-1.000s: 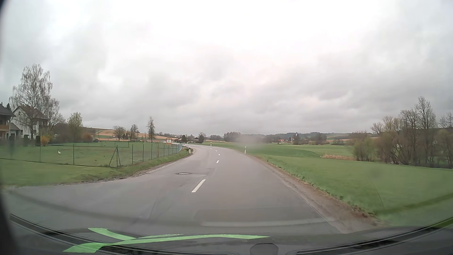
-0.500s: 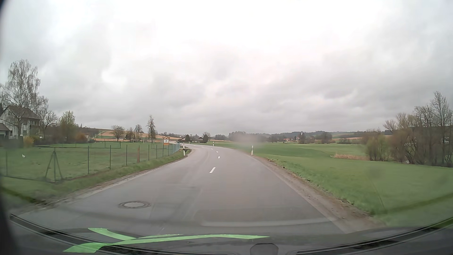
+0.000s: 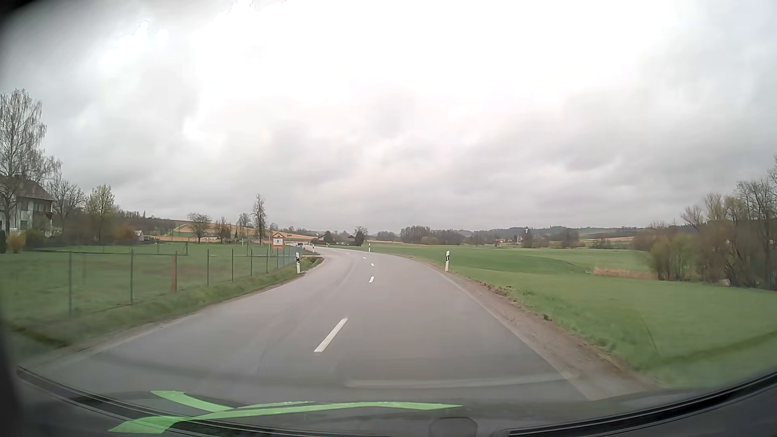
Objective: Follow the waypoints while adhering to traffic rules and regulations
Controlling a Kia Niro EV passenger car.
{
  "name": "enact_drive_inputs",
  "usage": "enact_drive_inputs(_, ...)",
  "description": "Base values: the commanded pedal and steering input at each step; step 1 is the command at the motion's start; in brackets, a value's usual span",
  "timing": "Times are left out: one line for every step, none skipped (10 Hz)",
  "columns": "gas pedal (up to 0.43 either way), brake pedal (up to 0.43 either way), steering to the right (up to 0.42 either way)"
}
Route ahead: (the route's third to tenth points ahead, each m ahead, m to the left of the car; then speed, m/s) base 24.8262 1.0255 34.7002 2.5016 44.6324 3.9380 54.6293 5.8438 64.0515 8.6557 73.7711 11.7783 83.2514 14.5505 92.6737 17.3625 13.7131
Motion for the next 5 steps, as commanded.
enact_drive_inputs(0.098, 0.000, -0.012)
enact_drive_inputs(0.098, 0.000, -0.013)
enact_drive_inputs(0.098, 0.000, -0.014)
enact_drive_inputs(0.098, 0.000, -0.015)
enact_drive_inputs(0.098, 0.000, -0.016)
